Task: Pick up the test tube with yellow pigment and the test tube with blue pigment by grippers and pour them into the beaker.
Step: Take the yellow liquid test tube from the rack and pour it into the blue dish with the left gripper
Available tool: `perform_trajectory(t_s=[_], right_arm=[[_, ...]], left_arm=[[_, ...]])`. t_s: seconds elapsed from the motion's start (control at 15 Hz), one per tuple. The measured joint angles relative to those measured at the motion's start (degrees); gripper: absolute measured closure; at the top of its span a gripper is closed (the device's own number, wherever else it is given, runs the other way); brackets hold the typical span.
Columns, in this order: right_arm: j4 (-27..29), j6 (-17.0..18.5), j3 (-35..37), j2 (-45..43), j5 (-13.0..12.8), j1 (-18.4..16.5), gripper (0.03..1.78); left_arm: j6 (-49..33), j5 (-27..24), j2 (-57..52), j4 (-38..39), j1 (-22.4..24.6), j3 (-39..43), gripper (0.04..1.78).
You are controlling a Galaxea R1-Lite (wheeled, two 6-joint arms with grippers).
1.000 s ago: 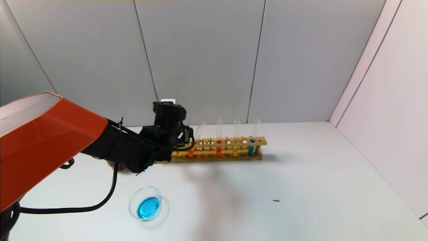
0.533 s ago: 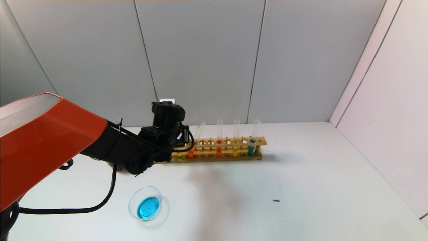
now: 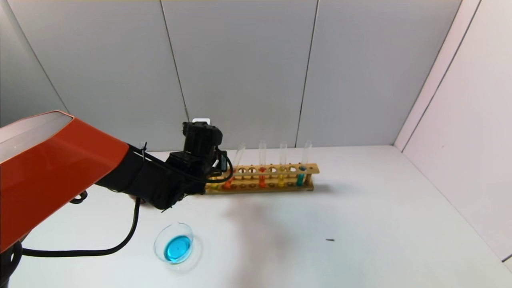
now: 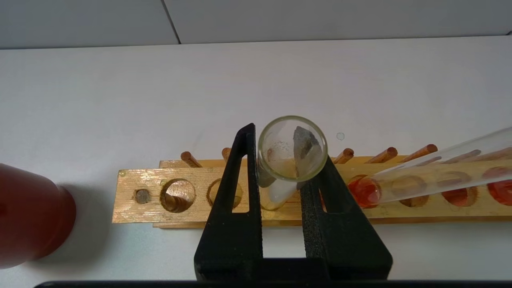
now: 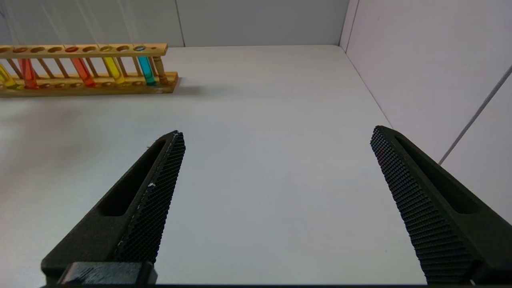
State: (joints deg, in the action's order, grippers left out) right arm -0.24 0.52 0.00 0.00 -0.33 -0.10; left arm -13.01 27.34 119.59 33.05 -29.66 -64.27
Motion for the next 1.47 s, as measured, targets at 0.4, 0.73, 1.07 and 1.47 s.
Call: perform_trajectory(t_s=[0.4,0.73,1.07,1.47], right_arm=[[0.0,-0.01,0.0,0.0,-0.02,0.0,0.11],[0.0,0.0,0.0,0.0,0.0,0.0,0.11],[0.02,0.0,0.0,0.0,-0.02,0.02,0.11],[0.0,0.0,0.0,0.0,0.0,0.0,0.11]], left_arm=[[2.43,0.38,-2.76,-3.4,0.01,-2.18,1.5],[2.51,0.51,-4.75,-5.85,0.01,-4.3,1.5],[3.04,0.68,-6.56,-10.37,0.04,-8.44,1.5],[6.14,1.71,-10.28,-16.38,-0.32,-12.91,1.5]])
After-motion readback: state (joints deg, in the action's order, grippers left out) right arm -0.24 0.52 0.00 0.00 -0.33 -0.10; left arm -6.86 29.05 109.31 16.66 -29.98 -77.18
